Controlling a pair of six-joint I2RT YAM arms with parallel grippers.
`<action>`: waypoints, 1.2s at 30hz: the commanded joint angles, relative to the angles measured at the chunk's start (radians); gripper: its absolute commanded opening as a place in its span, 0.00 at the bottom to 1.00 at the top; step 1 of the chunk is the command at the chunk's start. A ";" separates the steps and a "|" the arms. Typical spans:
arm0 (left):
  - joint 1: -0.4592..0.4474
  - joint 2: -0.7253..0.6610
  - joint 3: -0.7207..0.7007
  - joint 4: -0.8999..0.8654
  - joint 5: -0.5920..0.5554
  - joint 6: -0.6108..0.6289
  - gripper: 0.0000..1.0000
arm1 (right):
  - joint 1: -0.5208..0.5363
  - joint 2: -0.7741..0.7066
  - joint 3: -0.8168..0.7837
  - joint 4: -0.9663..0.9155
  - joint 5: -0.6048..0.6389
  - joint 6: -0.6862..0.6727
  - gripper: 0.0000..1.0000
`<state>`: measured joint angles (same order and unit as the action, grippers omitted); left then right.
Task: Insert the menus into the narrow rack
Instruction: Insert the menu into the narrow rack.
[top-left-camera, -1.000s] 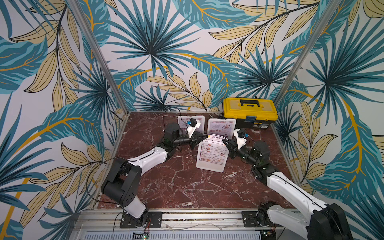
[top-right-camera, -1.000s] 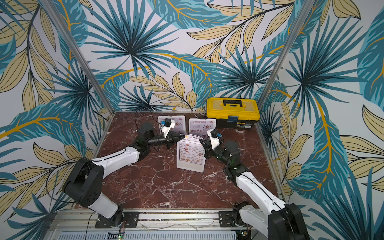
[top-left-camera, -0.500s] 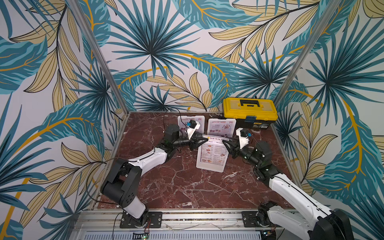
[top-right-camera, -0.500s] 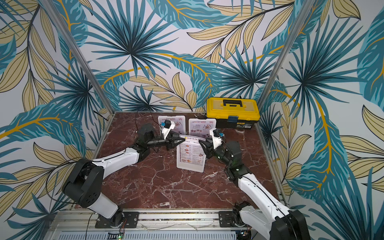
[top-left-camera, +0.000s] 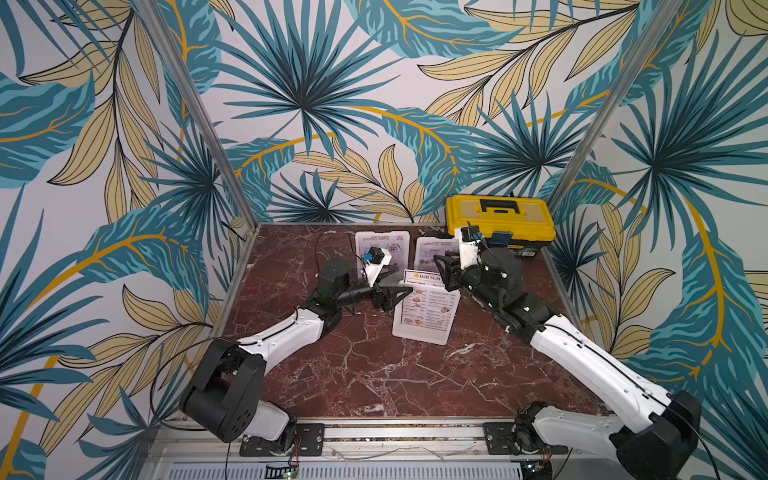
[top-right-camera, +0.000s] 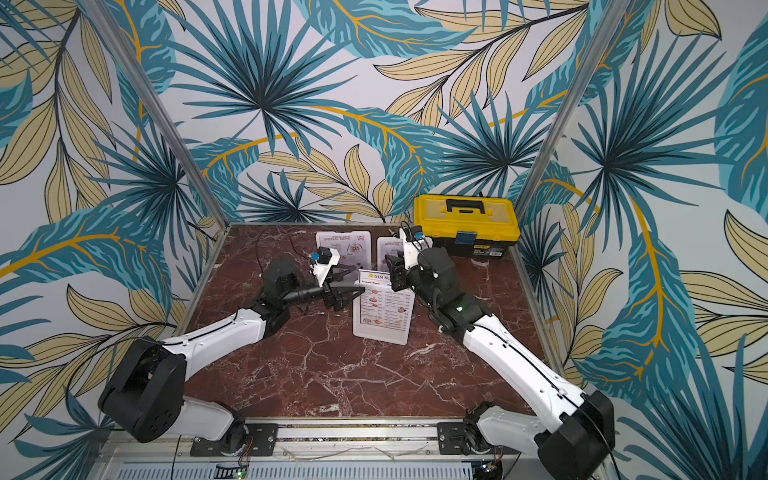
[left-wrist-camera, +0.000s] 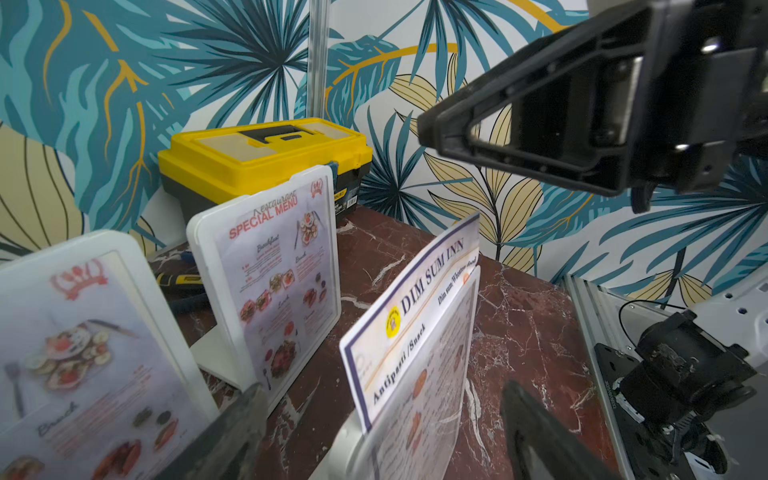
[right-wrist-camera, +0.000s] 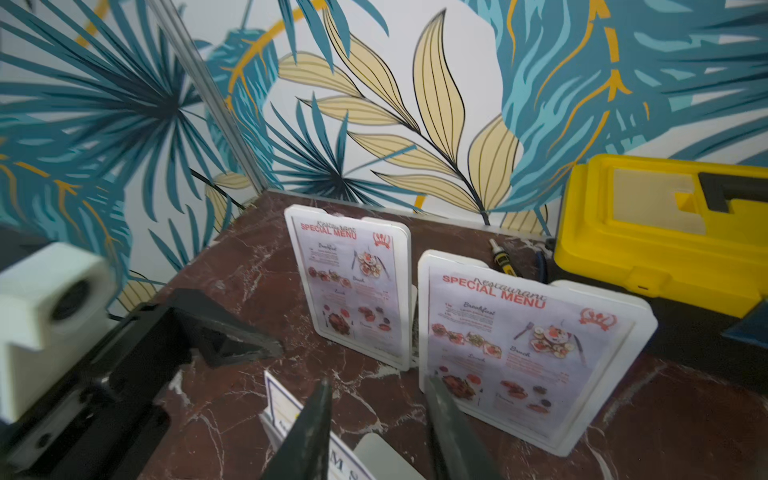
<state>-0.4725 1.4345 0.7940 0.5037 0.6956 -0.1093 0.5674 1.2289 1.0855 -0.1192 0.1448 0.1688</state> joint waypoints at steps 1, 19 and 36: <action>-0.003 -0.058 -0.059 0.009 -0.062 0.024 0.89 | 0.014 0.068 0.044 -0.171 0.163 0.003 0.38; -0.003 -0.117 -0.163 0.009 -0.094 0.030 0.89 | 0.083 0.123 -0.009 -0.164 0.269 0.051 0.38; -0.003 -0.086 -0.167 0.009 -0.082 0.038 0.89 | 0.139 0.183 0.062 -0.159 0.304 0.032 0.38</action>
<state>-0.4725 1.3434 0.6479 0.5041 0.6094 -0.0921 0.6918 1.3994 1.1198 -0.2523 0.4450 0.2142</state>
